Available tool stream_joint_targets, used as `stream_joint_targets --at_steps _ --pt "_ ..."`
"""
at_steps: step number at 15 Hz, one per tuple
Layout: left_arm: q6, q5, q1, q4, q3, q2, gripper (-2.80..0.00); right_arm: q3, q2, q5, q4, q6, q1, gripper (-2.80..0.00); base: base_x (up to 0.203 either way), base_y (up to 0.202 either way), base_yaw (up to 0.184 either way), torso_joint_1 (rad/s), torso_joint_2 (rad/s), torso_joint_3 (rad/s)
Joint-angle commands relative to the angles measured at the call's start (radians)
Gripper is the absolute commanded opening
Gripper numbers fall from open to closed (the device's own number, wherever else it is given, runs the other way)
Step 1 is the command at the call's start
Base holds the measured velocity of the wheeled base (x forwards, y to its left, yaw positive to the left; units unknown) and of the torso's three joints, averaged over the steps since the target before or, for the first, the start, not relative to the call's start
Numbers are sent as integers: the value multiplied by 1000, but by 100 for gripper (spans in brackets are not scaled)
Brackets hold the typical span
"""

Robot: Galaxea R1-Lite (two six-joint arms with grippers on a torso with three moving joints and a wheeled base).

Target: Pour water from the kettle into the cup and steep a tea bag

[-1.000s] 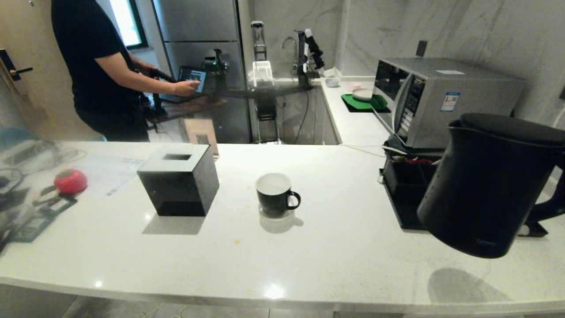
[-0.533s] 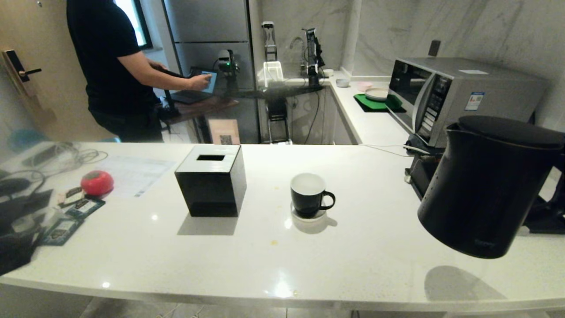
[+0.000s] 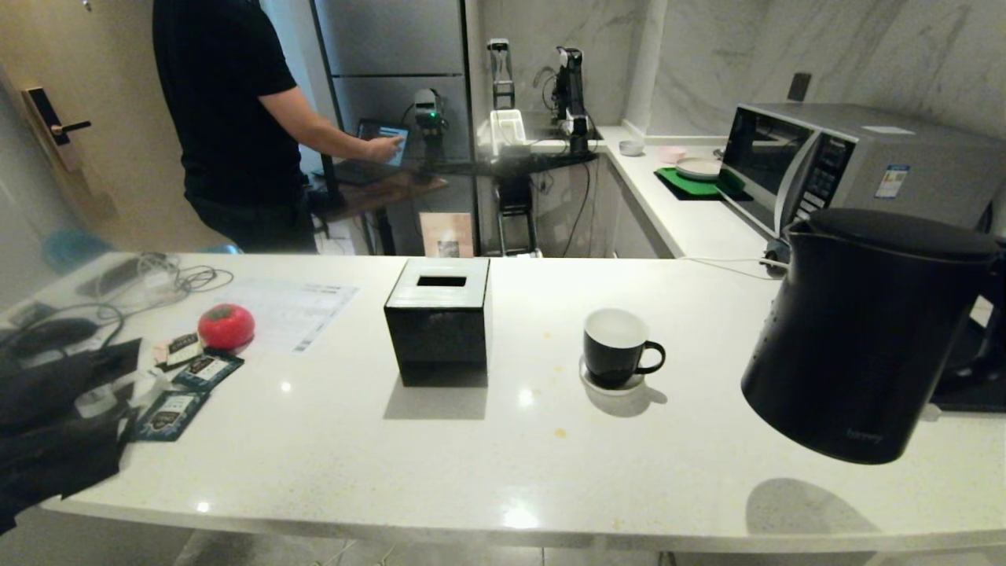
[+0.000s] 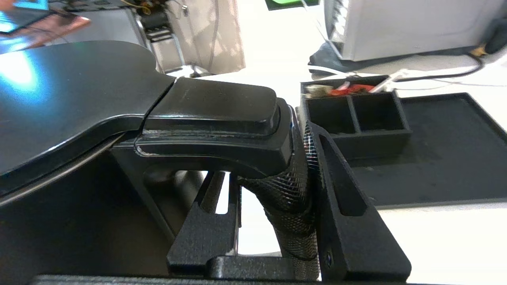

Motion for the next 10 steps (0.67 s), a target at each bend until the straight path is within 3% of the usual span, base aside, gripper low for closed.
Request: stream_joint_targets --at_steps 1,10 --pt "1 0 1 -1 0 1 -280 -3 4 -1 -3 1 -1 -280 0 53 1 2 2 0" --pt "1 0 1 -1 0 1 -280 -83 31 -1 10 2 -2 -280 5 0 1 1 0 0"
